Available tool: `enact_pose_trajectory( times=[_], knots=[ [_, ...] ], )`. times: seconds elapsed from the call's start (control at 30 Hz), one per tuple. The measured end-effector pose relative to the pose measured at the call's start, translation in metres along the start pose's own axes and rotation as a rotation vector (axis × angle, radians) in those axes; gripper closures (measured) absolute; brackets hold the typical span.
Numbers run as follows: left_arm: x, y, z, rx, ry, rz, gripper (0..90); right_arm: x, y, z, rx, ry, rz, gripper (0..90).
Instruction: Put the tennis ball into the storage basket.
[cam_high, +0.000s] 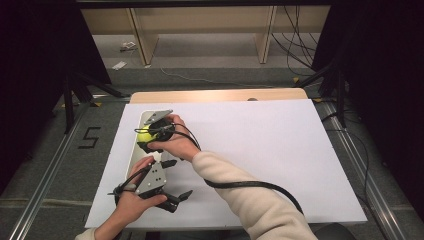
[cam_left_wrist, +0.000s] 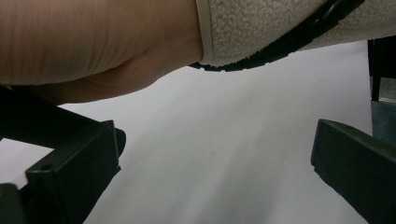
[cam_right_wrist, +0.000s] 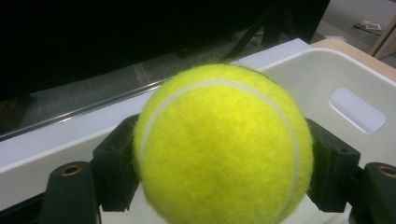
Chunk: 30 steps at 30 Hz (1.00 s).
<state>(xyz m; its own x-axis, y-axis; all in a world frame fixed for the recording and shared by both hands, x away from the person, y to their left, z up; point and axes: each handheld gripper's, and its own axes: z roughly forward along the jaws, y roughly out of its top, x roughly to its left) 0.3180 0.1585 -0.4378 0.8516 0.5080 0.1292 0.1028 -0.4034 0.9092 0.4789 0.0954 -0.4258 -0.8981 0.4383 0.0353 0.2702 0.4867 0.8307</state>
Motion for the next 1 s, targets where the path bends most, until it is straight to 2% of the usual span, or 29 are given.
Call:
enact_pose_trajectory(
  times=[0.27,0.37,0.57,1.0],
  knots=[
    [-0.0004,0.0001,0.0002,0.001,-0.002,0.002,0.4,0.0011,-0.0006,0.0018,0.013,0.006,-0.007,25.6],
    [-0.0003,0.0000,0.0002,0.002,-0.002,0.000,0.4,0.0019,0.0004,0.0017,-0.001,0.005,-0.012,25.5],
    [-0.0004,0.0001,0.0001,0.002,-0.003,0.001,0.4,0.0034,0.0008,0.0017,-0.009,-0.015,-0.012,24.9],
    [-0.0001,0.0002,-0.0003,0.001,0.000,0.002,0.3,0.0014,-0.0016,0.0015,0.002,-0.023,-0.023,23.7]
  ],
)
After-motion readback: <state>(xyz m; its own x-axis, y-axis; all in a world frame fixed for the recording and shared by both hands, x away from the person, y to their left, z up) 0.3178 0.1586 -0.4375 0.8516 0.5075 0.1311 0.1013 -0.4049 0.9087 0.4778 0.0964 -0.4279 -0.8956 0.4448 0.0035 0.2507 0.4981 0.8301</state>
